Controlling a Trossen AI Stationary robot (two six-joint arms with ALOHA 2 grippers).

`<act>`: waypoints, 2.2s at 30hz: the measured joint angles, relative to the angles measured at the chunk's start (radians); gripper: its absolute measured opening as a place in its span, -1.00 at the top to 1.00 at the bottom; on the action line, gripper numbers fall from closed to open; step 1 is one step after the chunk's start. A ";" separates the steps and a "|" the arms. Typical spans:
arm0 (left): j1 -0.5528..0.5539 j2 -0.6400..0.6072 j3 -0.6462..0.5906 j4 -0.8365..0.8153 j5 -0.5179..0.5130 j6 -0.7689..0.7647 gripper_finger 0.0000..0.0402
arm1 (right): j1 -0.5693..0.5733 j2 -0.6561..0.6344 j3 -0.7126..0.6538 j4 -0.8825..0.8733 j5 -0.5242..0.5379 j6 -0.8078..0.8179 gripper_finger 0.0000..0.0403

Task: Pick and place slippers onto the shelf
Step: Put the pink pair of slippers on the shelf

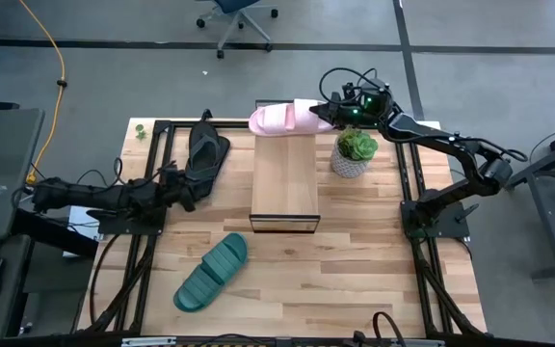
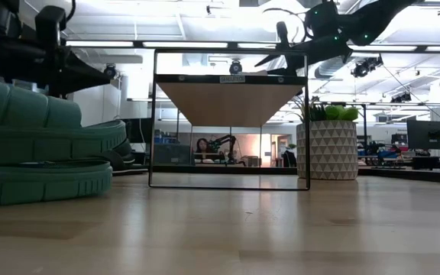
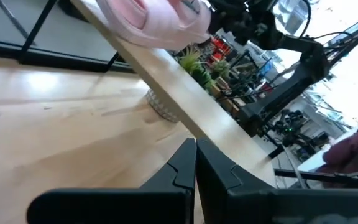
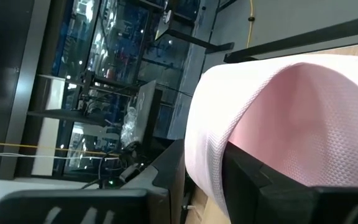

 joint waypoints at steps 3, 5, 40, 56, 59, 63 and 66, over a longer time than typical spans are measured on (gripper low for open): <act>0.057 0.041 0.001 0.078 0.078 0.013 1.00 | 0.000 0.000 0.000 0.000 0.000 -0.001 0.60; 0.099 0.071 0.014 0.127 0.133 0.047 1.00 | 0.000 0.000 0.000 0.000 0.000 -0.002 0.60; 0.865 1.080 0.599 0.242 0.933 0.299 1.00 | 0.000 0.001 0.000 0.013 -0.022 0.000 0.60; 0.877 1.175 0.598 0.396 0.918 0.182 0.43 | 0.000 0.001 0.000 0.014 -0.021 -0.002 0.60; 0.875 1.193 0.598 0.448 0.918 0.166 0.44 | 0.000 0.001 0.000 0.014 -0.021 -0.002 0.60; 0.876 1.209 0.598 0.492 0.915 0.132 0.48 | 0.000 0.001 0.000 0.014 -0.021 -0.003 0.60; 0.875 1.216 0.598 0.491 0.915 0.127 0.52 | 0.000 0.001 0.000 0.014 -0.021 -0.003 0.60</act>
